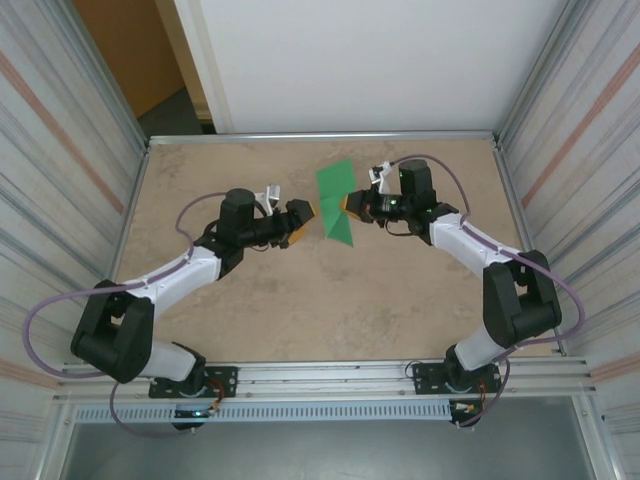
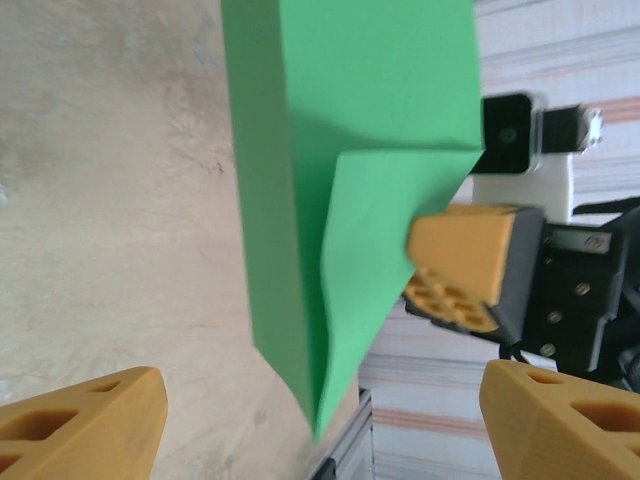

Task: Fold a paper plane with a square sheet of paper (pick it up from the middle)
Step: Turn over the paper at the center of the table.

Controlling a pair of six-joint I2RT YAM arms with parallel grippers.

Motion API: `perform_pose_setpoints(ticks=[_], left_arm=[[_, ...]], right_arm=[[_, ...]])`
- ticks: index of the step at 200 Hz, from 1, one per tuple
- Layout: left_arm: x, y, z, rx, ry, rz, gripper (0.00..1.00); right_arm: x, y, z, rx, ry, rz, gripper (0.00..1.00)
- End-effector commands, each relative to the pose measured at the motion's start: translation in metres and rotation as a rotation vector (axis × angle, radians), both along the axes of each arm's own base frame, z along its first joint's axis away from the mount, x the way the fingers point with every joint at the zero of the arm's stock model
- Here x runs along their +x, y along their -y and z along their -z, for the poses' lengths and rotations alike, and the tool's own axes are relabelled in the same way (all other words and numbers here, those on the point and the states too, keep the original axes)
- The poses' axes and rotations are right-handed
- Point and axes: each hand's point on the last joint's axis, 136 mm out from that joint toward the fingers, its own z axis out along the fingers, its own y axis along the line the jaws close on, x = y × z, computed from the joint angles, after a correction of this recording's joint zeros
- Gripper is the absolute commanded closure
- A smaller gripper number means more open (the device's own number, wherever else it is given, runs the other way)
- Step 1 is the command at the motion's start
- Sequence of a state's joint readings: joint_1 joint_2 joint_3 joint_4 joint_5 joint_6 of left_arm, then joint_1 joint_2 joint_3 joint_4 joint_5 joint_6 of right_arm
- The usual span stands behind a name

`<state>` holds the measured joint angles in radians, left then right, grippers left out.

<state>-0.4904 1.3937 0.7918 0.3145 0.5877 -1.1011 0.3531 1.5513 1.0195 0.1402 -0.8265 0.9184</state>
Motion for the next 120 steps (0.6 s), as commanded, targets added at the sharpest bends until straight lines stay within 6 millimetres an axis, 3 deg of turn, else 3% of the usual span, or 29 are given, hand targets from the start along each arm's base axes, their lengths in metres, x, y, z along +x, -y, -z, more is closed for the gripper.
perform_pose_setpoints(ticks=[1, 54, 120], left_arm=[[-0.005, 0.018, -0.034, -0.085, 0.079, 0.079, 0.18], [-0.010, 0.039, -0.060, -0.179, 0.142, 0.171, 0.25], [-0.010, 0.039, -0.066, -0.194, 0.149, 0.165, 0.52]], right_arm=[[-0.006, -0.005, -0.048, 0.116, 0.056, -0.051, 0.94], [-0.013, -0.009, -0.065, 0.182, 0.054, -0.088, 0.93], [-0.019, -0.008, -0.063, 0.196, 0.030, -0.101, 0.91]])
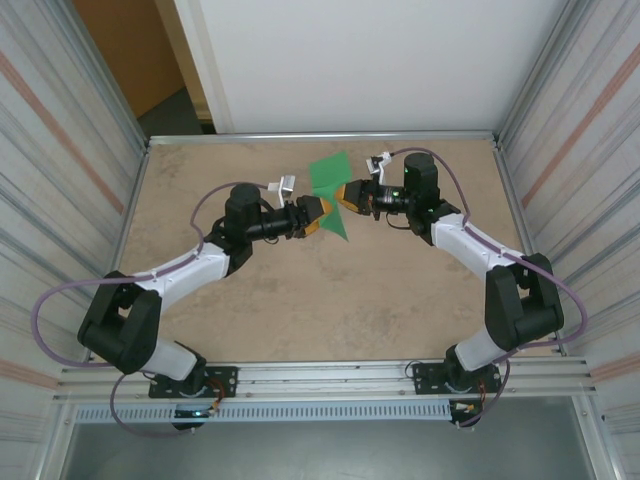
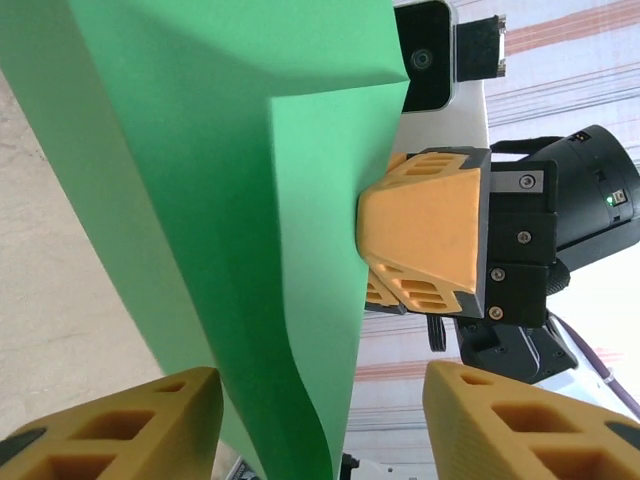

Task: Fold a paper plane with a square sheet of paper (pick it up from the middle)
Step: Turn over the paper at the center of the table.

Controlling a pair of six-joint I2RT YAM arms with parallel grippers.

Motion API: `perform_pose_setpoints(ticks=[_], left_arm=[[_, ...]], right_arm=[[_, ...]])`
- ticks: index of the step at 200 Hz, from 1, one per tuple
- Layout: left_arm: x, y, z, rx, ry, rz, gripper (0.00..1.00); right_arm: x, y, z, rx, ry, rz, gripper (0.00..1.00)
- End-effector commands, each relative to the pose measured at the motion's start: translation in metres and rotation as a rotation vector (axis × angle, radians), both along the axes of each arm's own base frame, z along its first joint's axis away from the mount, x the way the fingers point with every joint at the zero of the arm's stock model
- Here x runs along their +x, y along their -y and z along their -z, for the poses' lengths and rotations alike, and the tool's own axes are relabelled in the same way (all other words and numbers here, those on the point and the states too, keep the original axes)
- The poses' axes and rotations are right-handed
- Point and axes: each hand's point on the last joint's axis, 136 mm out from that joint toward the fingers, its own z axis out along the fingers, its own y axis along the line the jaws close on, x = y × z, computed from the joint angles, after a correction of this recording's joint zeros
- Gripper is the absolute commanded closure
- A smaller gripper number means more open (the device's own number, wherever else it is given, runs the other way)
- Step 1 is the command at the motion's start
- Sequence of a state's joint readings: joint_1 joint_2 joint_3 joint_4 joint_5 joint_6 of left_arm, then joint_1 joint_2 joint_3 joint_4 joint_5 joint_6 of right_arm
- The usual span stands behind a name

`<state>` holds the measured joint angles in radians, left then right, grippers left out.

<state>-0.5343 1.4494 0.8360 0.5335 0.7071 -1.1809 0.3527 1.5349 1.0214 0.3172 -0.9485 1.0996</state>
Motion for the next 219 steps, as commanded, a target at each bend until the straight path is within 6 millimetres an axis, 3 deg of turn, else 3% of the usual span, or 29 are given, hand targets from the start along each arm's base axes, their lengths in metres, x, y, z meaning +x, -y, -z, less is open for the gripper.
perform_pose_setpoints(ticks=[1, 63, 79, 92, 105, 143, 180, 219], left_arm=[[-0.001, 0.004, -0.021, -0.038, 0.056, 0.020, 0.52], [-0.002, 0.003, -0.015, -0.033, 0.034, 0.015, 0.75], [-0.002, 0.001, -0.015, -0.032, 0.038, 0.011, 0.83], [-0.003, 0.000, -0.015, -0.025, 0.053, 0.006, 0.88], [-0.005, -0.002, -0.010, -0.007, 0.067, 0.002, 0.93], [-0.010, -0.017, 0.023, 0.168, 0.050, -0.032, 0.97], [-0.023, -0.046, 0.051, 0.433, 0.049, -0.066, 0.98], [-0.043, -0.088, 0.079, 0.912, 0.038, -0.059, 0.98]], right_arm=[[-0.010, 0.002, -0.020, 0.036, 0.033, -0.027, 0.91], [-0.020, 0.006, -0.010, 0.004, 0.007, -0.032, 0.85], [-0.022, 0.009, -0.005, -0.015, -0.006, -0.027, 0.80], [-0.023, 0.013, 0.003, -0.051, -0.032, -0.008, 0.69], [-0.021, 0.024, 0.013, -0.098, -0.055, 0.038, 0.58], [-0.021, 0.073, 0.034, -0.244, -0.092, 0.204, 0.42], [-0.038, 0.122, 0.051, -0.456, -0.117, 0.337, 0.37], [-0.052, 0.149, 0.053, -0.596, -0.092, 0.416, 0.36]])
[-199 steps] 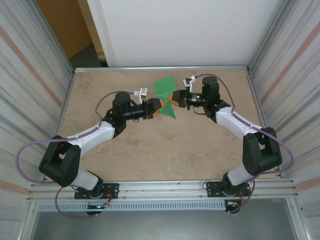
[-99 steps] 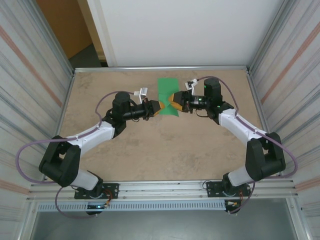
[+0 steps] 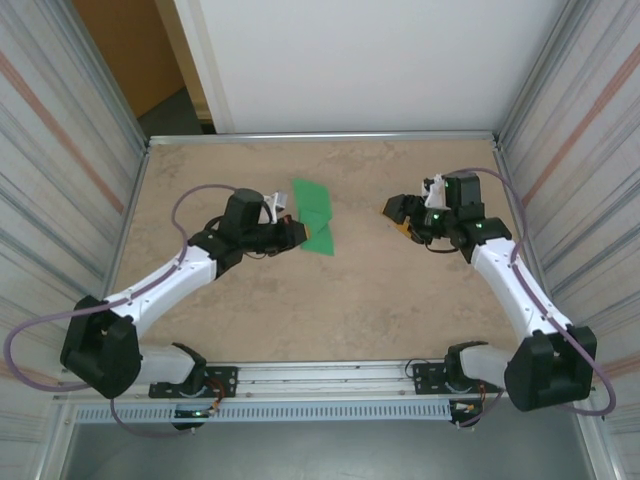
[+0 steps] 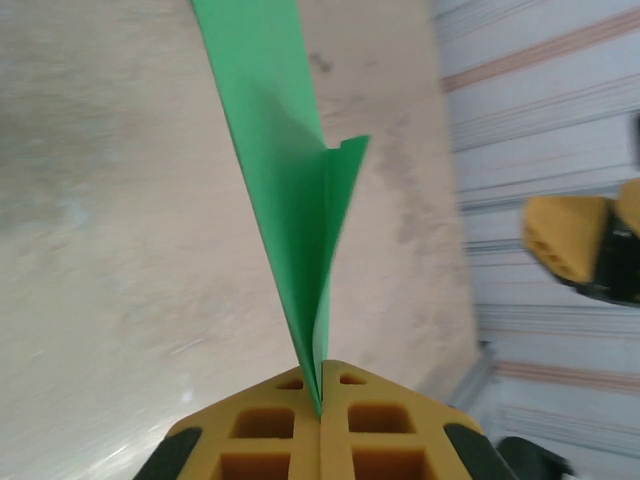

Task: Fold a paper plane with a square sheet of paper (pick it up from the middle)
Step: Turn over the paper at the center of the table.

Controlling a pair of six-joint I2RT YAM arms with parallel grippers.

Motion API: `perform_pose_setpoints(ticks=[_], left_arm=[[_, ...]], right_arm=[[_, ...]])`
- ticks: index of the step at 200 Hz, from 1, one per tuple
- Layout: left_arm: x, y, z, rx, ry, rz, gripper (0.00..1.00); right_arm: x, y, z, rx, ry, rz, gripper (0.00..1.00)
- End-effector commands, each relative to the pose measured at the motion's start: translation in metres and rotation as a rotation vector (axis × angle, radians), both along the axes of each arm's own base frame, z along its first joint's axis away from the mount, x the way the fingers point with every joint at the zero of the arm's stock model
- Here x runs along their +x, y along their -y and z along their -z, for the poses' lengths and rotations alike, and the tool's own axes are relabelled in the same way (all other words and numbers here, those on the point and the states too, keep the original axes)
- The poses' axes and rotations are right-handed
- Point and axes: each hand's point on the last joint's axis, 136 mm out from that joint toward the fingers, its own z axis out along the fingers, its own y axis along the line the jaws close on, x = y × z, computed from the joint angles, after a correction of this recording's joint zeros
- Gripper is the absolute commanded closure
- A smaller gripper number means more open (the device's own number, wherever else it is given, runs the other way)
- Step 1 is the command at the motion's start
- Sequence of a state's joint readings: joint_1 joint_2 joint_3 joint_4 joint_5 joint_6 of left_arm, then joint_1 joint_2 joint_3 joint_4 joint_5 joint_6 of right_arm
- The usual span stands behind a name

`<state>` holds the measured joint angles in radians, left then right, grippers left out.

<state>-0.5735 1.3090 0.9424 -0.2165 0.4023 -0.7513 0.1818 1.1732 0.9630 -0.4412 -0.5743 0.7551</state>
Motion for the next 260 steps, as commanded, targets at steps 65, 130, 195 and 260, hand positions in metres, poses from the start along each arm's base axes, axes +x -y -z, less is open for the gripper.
perform_pose_setpoints(ticks=[65, 130, 195, 260], left_arm=[[-0.005, -0.092, 0.016, 1.052, 0.049, -0.001, 0.99], [0.031, -0.093, 0.026, 1.332, 0.067, 0.011, 0.98], [0.054, -0.063, 0.065, 1.411, -0.003, 0.003, 0.98], [0.027, 0.025, 0.120, 0.951, -0.149, 0.175, 0.67]], right_arm=[[-0.011, 0.044, 0.016, -0.238, -0.045, 0.131, 0.36], [0.010, 0.070, 0.020, -0.233, -0.081, 0.251, 0.37], [0.024, 0.083, 0.040, -0.230, -0.134, 0.286, 0.38], [0.027, 0.091, 0.049, -0.218, -0.164, 0.316, 0.38]])
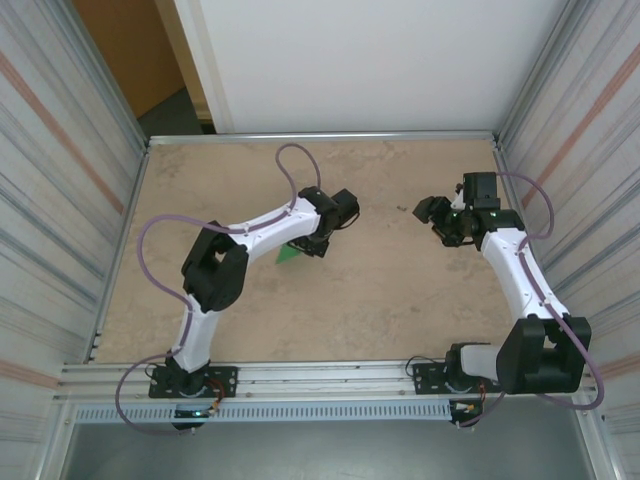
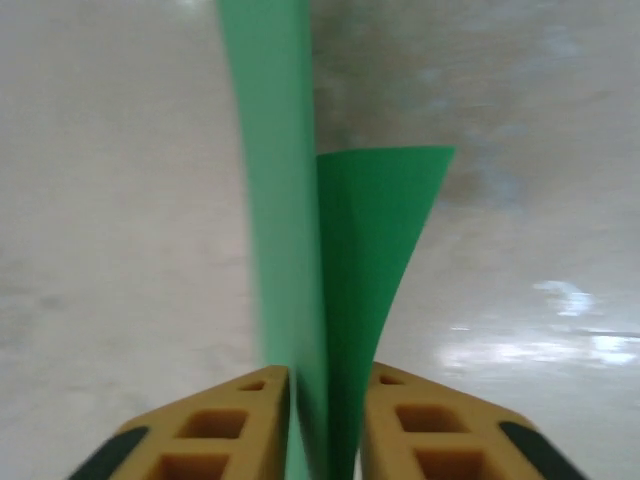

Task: Fold a paper plane with a square sheet of paper (pick it up from the middle)
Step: Turn over the paper at the center of the table, then move the paper to the center of the table.

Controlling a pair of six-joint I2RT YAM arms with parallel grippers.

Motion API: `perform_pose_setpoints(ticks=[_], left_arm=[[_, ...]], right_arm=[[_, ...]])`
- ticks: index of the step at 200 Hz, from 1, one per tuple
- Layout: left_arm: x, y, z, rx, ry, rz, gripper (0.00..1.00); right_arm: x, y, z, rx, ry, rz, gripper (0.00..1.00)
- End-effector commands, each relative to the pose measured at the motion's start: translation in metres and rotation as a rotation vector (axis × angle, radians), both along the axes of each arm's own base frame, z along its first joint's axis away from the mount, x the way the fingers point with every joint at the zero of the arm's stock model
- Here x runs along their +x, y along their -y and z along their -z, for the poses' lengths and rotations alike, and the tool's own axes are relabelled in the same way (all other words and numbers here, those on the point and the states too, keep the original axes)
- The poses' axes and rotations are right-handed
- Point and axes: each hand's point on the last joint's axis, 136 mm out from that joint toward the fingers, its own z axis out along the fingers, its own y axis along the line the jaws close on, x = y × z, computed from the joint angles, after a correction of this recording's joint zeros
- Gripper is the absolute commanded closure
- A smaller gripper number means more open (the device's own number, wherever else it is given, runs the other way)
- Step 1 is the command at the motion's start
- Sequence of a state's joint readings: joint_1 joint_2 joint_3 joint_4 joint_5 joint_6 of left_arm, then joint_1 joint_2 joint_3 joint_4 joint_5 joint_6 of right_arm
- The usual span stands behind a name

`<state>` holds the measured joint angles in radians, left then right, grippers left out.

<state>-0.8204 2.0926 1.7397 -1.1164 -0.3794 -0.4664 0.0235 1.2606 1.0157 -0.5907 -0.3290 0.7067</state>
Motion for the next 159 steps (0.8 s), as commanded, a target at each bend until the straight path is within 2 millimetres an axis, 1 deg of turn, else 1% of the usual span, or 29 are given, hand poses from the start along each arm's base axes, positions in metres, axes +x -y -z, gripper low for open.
perform_pose_setpoints(ticks=[1, 19, 37, 53, 62, 74, 84, 91, 99, 112, 123, 126, 135, 146, 154, 159], left_arm=[[-0.011, 0.038, 0.008, -0.237, -0.083, -0.012, 0.66], [-0.009, 0.050, 0.001, -0.383, -0.098, -0.027, 0.59], [-0.005, 0.059, -0.015, -0.547, -0.106, -0.045, 0.50], [0.001, 0.064, -0.035, -0.698, -0.098, -0.050, 0.44], [0.006, 0.062, -0.047, -0.763, -0.079, -0.055, 0.43], [0.009, 0.055, -0.056, -0.832, -0.071, -0.059, 0.43], [0.014, 0.040, -0.060, -0.865, -0.063, -0.102, 0.43], [0.018, 0.026, -0.059, -0.873, -0.050, -0.144, 0.42], [0.022, 0.009, -0.058, -0.882, -0.036, -0.199, 0.40], [0.022, -0.021, -0.049, -0.879, -0.018, -0.294, 0.36], [0.020, -0.044, -0.045, -0.891, 0.003, -0.360, 0.31], [0.021, -0.049, -0.046, -0.900, 0.016, -0.373, 0.30], [0.018, -0.065, -0.042, -0.914, 0.029, -0.411, 0.23], [0.014, -0.080, -0.045, -0.949, 0.063, -0.437, 0.17], [0.010, -0.091, -0.043, -0.967, 0.076, -0.459, 0.13], [0.008, -0.099, -0.043, -0.975, 0.089, -0.479, 0.10]], right_arm=[[0.002, 0.002, 0.007, 0.009, -0.019, 0.027, 0.38], [0.005, -0.002, 0.009, 0.013, -0.027, 0.007, 0.38], [0.007, -0.012, 0.012, 0.009, -0.050, -0.038, 0.38], [0.010, -0.027, 0.015, -0.022, -0.054, -0.098, 0.38], [0.010, -0.038, 0.018, -0.034, -0.055, -0.128, 0.38], [0.012, -0.058, 0.024, -0.034, -0.057, -0.170, 0.38], [0.014, -0.078, 0.028, -0.025, -0.056, -0.216, 0.39], [0.014, -0.095, 0.032, -0.025, -0.060, -0.255, 0.40], [0.014, -0.114, 0.036, -0.031, -0.064, -0.298, 0.41], [0.014, -0.144, 0.044, -0.037, -0.078, -0.365, 0.45], [0.014, -0.170, 0.050, -0.036, -0.087, -0.420, 0.49], [0.014, -0.177, 0.051, -0.035, -0.089, -0.434, 0.50], [0.013, -0.197, 0.055, -0.034, -0.096, -0.476, 0.52], [0.011, -0.219, 0.061, -0.035, -0.101, -0.521, 0.54], [0.010, -0.234, 0.064, -0.034, -0.104, -0.548, 0.56], [0.009, -0.243, 0.069, -0.037, -0.112, -0.565, 0.57]])
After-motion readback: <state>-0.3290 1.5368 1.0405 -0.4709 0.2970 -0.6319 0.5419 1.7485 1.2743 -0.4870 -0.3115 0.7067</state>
